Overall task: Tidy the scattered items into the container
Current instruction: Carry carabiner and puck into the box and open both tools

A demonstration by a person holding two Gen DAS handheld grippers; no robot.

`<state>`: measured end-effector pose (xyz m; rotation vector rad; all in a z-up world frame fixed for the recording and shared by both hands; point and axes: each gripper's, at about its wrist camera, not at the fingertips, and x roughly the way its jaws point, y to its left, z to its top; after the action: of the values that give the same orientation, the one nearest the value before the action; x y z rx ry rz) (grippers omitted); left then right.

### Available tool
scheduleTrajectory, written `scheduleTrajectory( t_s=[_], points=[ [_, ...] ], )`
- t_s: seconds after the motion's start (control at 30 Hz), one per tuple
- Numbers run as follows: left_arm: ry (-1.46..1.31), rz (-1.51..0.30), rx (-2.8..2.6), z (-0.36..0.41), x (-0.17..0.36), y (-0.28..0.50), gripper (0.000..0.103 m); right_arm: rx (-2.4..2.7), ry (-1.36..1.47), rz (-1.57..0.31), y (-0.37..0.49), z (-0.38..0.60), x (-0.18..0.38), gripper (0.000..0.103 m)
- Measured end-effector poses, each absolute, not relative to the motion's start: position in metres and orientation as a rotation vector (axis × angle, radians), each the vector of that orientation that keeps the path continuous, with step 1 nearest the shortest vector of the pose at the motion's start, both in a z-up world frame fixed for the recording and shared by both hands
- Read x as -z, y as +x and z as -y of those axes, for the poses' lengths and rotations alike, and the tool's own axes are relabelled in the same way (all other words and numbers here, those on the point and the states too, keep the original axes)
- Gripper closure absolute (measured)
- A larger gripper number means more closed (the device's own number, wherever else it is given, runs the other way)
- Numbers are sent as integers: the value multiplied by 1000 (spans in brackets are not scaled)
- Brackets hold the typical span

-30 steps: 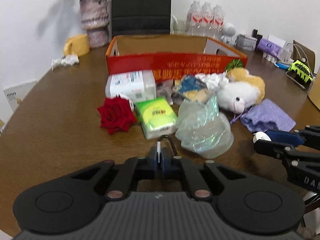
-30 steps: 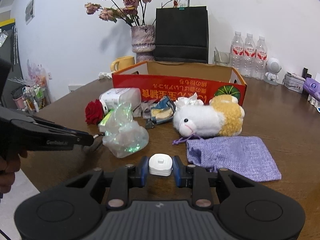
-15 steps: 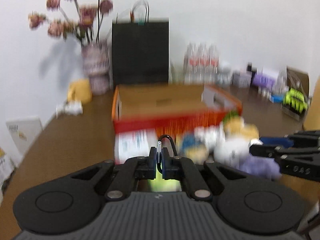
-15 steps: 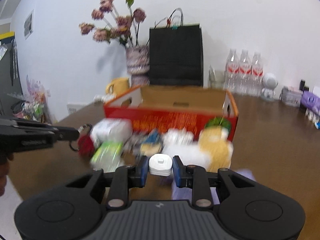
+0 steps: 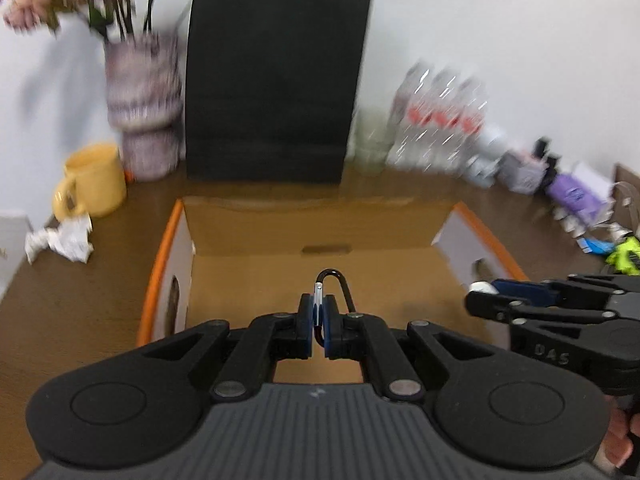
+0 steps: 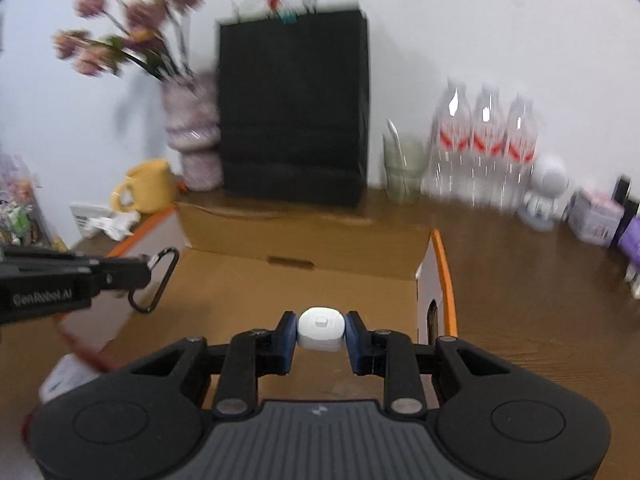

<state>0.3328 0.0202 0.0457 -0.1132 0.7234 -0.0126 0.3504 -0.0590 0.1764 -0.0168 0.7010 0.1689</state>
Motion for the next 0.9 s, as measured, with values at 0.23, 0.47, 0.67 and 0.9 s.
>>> scheduleTrajectory(
  t_s=[0.23, 0.47, 0.67, 0.9],
  points=[
    [-134, -829, -39, -31, -12, 362, 98, -151, -29, -822, 384, 53, -145, 78],
    [-126, -875, -56, -30, -7, 362, 52, -146, -22, -878, 386, 47, -133, 55],
    [-101, -780, -61, -32, -26, 341, 13, -170, -3, -817, 364, 51, -149, 20],
    [-157, -656, -43, -39, -55, 294, 0, -196, 21, -734, 320, 59, -181, 11]
  ],
)
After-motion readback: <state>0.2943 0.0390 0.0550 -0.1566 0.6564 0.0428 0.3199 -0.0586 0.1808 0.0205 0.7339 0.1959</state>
